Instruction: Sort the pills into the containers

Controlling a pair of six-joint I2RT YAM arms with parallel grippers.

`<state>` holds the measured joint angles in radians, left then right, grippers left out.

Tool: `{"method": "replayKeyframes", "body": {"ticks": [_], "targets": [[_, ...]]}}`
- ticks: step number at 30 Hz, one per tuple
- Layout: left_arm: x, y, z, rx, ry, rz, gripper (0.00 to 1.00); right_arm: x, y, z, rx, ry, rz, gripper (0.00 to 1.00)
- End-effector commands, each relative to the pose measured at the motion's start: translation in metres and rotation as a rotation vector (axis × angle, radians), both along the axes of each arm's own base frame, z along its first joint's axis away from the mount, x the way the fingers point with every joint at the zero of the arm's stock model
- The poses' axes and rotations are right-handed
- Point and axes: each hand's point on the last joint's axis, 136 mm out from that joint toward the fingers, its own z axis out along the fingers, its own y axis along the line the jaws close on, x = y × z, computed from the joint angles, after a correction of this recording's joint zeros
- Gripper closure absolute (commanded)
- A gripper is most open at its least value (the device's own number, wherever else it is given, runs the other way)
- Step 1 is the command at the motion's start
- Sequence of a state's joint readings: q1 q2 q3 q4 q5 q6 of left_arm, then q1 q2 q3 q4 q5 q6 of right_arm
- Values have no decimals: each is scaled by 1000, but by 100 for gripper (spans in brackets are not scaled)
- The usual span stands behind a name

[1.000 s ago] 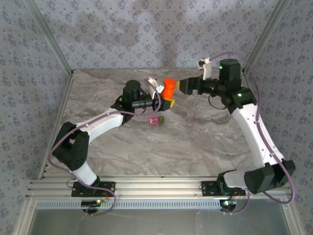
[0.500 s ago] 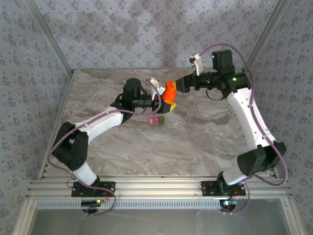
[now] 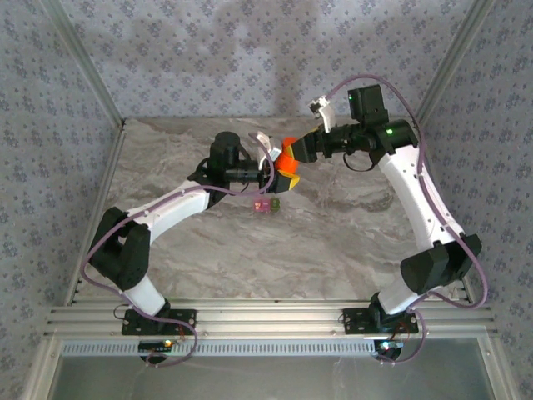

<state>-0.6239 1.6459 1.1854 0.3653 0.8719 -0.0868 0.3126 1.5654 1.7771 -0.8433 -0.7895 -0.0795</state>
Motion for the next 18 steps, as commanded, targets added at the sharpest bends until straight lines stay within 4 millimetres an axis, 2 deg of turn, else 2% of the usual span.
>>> {"method": "replayKeyframes", "body": {"ticks": [1, 5, 8, 15, 18], "targets": [[-3, -2, 22, -42, -65, -34, 100, 0, -1, 7, -8, -19, -2, 29], [-2, -2, 23, -42, -64, -35, 100, 0, -1, 9, -7, -26, -7, 21], [-2, -2, 22, -41, -62, -35, 100, 1, -2, 12, -3, -35, -16, 21], [-4, -3, 21, -40, -58, -40, 100, 2, -1, 16, 6, -40, -20, 27], [-4, -3, 21, -40, -58, -40, 100, 2, -1, 15, 10, -35, -17, 32]]}}
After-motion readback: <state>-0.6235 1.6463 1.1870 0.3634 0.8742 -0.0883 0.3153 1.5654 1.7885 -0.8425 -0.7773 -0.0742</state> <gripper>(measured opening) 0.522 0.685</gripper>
